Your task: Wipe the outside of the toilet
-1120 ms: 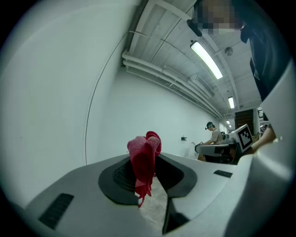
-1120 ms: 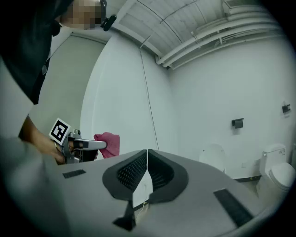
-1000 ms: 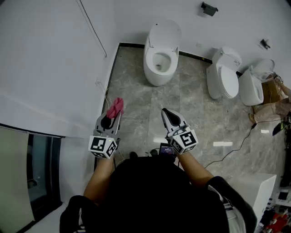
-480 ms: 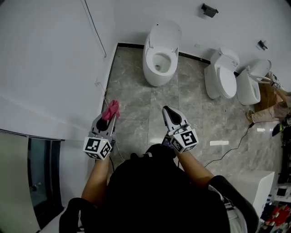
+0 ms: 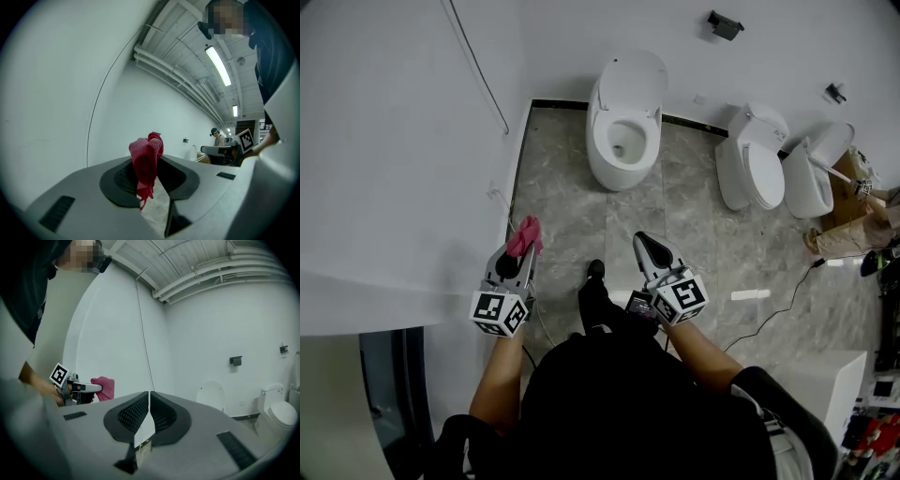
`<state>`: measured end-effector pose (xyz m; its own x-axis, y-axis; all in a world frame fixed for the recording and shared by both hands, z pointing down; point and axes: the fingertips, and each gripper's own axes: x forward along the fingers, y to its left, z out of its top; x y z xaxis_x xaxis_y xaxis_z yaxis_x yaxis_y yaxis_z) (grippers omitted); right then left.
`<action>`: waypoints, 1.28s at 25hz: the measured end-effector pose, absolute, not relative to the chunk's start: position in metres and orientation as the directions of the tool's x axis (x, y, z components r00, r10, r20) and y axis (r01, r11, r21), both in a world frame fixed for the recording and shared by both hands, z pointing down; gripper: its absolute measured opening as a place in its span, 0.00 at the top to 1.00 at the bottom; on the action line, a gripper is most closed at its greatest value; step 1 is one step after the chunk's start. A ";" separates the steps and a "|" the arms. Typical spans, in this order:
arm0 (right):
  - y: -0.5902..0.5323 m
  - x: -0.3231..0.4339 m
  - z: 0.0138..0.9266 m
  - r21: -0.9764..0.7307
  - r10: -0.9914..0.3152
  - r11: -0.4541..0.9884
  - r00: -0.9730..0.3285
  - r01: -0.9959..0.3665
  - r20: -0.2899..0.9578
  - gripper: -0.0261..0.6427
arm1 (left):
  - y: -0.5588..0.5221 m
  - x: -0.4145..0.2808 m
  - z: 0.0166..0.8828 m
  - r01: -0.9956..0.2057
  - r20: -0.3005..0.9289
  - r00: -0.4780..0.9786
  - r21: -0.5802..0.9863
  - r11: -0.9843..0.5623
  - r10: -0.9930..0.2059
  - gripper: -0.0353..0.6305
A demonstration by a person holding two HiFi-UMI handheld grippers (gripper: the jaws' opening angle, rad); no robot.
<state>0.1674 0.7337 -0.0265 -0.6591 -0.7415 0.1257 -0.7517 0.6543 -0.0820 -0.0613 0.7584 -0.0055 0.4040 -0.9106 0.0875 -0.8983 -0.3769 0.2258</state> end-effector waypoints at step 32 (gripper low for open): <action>0.343 0.148 0.003 -0.137 -0.719 0.663 -0.677 -0.736 0.155 0.91 | 0.365 -0.068 0.016 -0.904 0.162 0.394 0.245 -0.350 -0.905 0.78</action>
<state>0.1476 0.3431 0.0028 -0.6771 -0.7195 0.1546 -0.7359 0.6632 -0.1367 -0.0675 0.3649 0.0155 0.3943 -0.9046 0.1617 -0.9041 -0.3504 0.2445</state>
